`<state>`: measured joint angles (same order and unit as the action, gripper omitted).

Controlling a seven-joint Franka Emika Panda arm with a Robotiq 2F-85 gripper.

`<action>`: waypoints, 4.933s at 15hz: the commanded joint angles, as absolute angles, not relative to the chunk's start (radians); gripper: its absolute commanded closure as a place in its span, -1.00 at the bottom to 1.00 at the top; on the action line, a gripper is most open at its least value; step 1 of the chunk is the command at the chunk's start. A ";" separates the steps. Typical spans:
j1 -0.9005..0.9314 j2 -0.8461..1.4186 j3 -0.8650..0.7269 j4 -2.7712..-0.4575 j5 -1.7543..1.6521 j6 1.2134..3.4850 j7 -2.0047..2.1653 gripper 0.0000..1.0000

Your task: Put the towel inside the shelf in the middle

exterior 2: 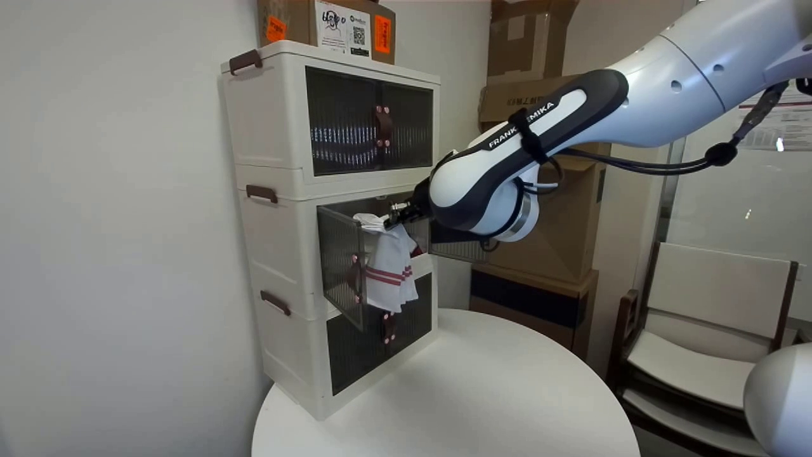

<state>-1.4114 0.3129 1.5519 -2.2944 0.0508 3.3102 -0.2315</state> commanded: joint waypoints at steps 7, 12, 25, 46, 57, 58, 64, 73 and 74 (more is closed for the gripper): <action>-1.156 0.290 1.252 -2.254 0.065 3.440 -0.036 0.96; -0.795 0.421 0.893 -2.116 0.042 3.413 0.036 0.96; -0.541 0.764 0.662 -1.527 0.109 3.329 0.019 0.96; -0.530 0.905 0.726 -1.215 0.169 2.955 -0.057 0.96; -0.410 0.859 0.514 -1.128 0.275 2.716 -0.180 0.96; -0.401 0.856 0.498 -1.122 0.285 2.695 -0.192 0.96; -0.354 0.835 0.418 -1.134 0.333 2.655 -0.214 0.53; -0.353 0.833 0.416 -1.134 0.333 2.652 -0.217 0.33; -0.353 0.833 0.416 -1.134 0.333 2.651 -0.217 0.33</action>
<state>-0.3862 0.8452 0.4681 -1.1389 0.2700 2.6604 -0.1877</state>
